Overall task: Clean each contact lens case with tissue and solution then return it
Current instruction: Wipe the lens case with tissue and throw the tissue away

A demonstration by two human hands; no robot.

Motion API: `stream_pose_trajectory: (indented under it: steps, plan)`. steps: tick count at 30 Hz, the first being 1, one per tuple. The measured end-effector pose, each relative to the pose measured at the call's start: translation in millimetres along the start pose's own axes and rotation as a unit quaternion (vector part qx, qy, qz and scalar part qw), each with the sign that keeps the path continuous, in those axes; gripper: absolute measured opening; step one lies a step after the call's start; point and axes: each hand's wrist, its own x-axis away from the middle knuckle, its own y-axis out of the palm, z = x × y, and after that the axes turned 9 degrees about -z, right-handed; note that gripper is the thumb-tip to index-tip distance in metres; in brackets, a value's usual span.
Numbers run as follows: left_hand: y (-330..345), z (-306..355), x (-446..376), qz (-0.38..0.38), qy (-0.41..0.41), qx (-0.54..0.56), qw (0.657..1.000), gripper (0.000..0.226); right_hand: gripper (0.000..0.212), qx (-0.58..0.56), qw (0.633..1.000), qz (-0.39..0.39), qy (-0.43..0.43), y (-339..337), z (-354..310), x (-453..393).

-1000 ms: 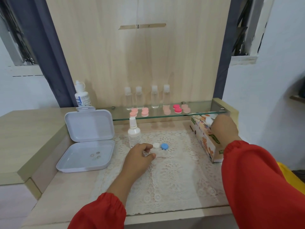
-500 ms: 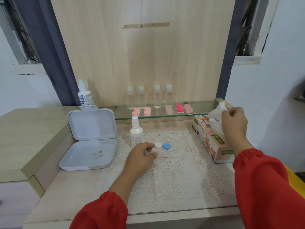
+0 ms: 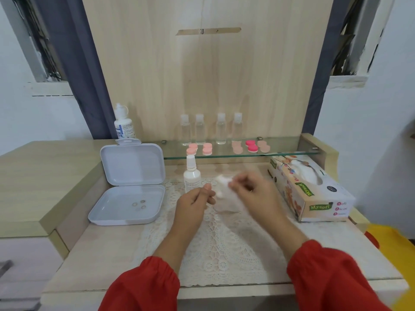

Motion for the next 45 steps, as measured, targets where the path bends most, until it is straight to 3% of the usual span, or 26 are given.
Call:
stream_pose_trajectory:
  steps: [3, 7, 11, 13, 15, 20, 27, 28, 30, 32, 35, 40, 45]
  plan:
    - [-0.8, 1.0, -0.1, -0.013, -0.003, -0.006, 1.000, 0.039, 0.009, -0.014, 0.998, -0.059, 0.021, 31.9, 5.1, 15.9]
    - [-2.0, -3.9, -4.8, 0.011, -0.023, -0.023, 0.999, 0.025, 0.014, -0.014, 0.994, -0.109, 0.026, 35.3, 11.3, 20.4]
    - [-3.4, -9.5, -8.8, 0.072, -0.002, -0.091, 0.993, 0.013, 0.018, 0.032, 0.998, -0.030, 0.033, 19.4, 24.6, 11.9]
    - [-4.3, -11.4, -8.0, 0.074, 0.037, -0.157, 0.984, 0.015, 0.025, 0.100, 0.993, -0.038, 0.058, 14.6, 31.4, 6.1]
    - [-3.6, -12.9, -7.6, 0.049, 0.092, -0.214, 0.971, 0.018, 0.036, 0.156, 0.981, -0.079, 0.088, 15.5, 37.5, 3.1]
    - [5.4, -21.4, -5.8, -0.102, 0.165, -0.328, 0.924, 0.021, 0.030, 0.212, 0.970, -0.093, 0.076, 19.4, 44.0, 0.2]
    - [8.7, -21.3, -4.2, -0.134, 0.151, -0.452, 0.869, 0.033, 0.025, 0.197, 0.971, -0.102, 0.087, 16.2, 41.6, -3.8]
    - [8.5, -21.5, -4.8, -0.133, 0.152, -0.443, 0.873, 0.028, 0.025, 0.197, 0.971, -0.108, 0.087, 15.4, 40.9, -4.1]
    - [6.8, -19.6, -5.6, -0.095, 0.142, -0.359, 0.917, 0.015, 0.026, 0.195, 0.970, -0.114, 0.088, 14.2, 40.1, -4.6]
    - [2.1, -14.5, -6.4, 0.008, 0.127, -0.261, 0.957, 0.009, 0.028, 0.190, 0.971, -0.116, 0.091, 13.8, 39.6, -4.8]
    - [-5.0, -9.2, -8.9, 0.141, 0.134, -0.251, 0.948, 0.016, 0.030, 0.188, 0.971, -0.113, 0.092, 14.0, 41.0, -5.5]
    - [8.0, -8.7, -12.4, 0.064, 0.102, -0.267, 0.956, 0.020, 0.031, 0.182, 0.973, -0.113, 0.091, 14.6, 42.0, -5.4]
    - [15.2, -12.0, -16.0, 0.000, 0.149, -0.371, 0.917, 0.020, 0.031, 0.178, 0.973, -0.115, 0.090, 13.9, 42.6, -5.2]
